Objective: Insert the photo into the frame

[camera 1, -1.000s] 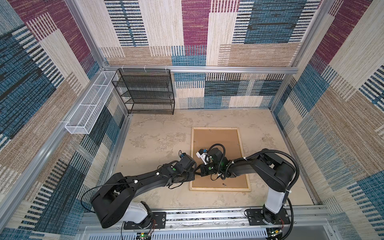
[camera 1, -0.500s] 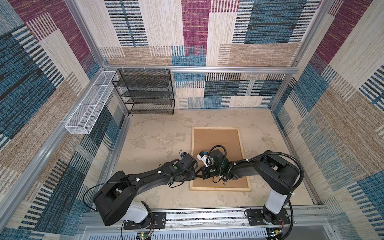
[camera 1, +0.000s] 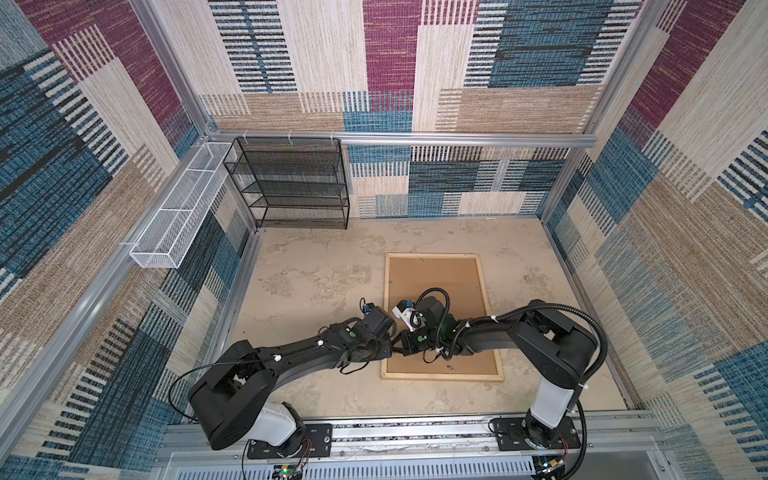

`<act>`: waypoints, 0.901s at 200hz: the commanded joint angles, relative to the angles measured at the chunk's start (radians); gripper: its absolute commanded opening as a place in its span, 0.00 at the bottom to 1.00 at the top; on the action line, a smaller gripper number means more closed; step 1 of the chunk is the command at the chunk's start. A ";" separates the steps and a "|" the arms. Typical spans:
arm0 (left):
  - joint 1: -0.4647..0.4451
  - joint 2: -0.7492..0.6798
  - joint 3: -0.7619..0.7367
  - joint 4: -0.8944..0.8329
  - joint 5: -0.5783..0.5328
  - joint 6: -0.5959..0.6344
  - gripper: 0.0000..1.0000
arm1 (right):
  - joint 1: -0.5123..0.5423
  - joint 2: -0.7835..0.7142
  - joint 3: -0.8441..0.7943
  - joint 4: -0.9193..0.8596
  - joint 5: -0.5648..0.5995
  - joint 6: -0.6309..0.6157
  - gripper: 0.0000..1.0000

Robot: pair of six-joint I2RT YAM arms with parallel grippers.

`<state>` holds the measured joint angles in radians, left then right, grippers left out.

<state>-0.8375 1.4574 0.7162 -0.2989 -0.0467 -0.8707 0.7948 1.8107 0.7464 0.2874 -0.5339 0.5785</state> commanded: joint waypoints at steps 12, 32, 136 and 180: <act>-0.001 0.026 -0.009 -0.075 0.039 0.008 0.00 | 0.001 0.024 0.022 -0.102 0.199 -0.011 0.00; -0.001 0.030 -0.009 -0.075 0.042 0.007 0.00 | 0.001 0.026 0.033 -0.102 0.216 -0.009 0.00; -0.003 0.037 -0.009 -0.075 0.049 0.009 0.00 | 0.000 0.072 0.064 -0.067 0.220 -0.007 0.00; -0.004 0.032 0.000 -0.087 0.026 0.012 0.04 | 0.001 0.013 0.023 -0.032 0.166 -0.028 0.00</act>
<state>-0.8360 1.4731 0.7238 -0.2955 -0.1081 -0.8677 0.7925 1.8503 0.8013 0.3122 -0.4538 0.5735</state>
